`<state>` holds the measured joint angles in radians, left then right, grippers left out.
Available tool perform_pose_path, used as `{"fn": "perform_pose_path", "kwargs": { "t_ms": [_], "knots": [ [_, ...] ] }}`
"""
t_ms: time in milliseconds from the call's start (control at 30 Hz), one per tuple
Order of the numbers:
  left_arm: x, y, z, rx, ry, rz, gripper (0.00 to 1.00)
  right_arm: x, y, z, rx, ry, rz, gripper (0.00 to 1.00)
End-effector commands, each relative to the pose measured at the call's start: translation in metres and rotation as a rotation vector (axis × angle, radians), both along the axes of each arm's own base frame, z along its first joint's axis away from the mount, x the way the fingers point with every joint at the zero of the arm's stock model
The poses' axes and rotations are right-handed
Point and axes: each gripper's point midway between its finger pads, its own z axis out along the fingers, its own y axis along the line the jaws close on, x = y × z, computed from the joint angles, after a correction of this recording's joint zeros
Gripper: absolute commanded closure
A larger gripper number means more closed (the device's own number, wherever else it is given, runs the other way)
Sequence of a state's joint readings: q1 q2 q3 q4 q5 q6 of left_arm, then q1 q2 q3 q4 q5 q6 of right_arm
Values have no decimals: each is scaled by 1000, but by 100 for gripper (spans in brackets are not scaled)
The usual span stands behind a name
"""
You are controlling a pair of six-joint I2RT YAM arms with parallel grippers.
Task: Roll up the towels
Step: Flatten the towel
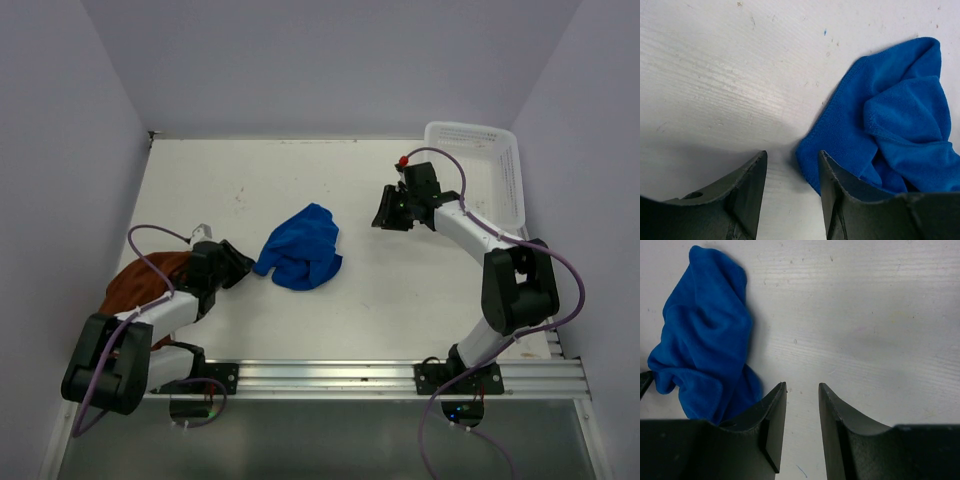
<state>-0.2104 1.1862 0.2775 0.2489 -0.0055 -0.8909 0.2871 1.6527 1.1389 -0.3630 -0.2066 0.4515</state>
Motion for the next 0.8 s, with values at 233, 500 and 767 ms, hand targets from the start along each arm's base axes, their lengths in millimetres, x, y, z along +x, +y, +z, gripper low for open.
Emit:
{"fn": "perform_pose_path", "kwargs": {
  "t_ms": [233,500,767],
  "knots": [
    [8,-16,-2,-94,-2,-25,53,-1,4,19,23,-46,29,65],
    [-2,-22,-19,-125,62,-45,64,0,4,15,23,-41,28,65],
    [13,-20,-7,-70,16,-77,100,-1,7,16,32,-42,39,65]
  ]
}}
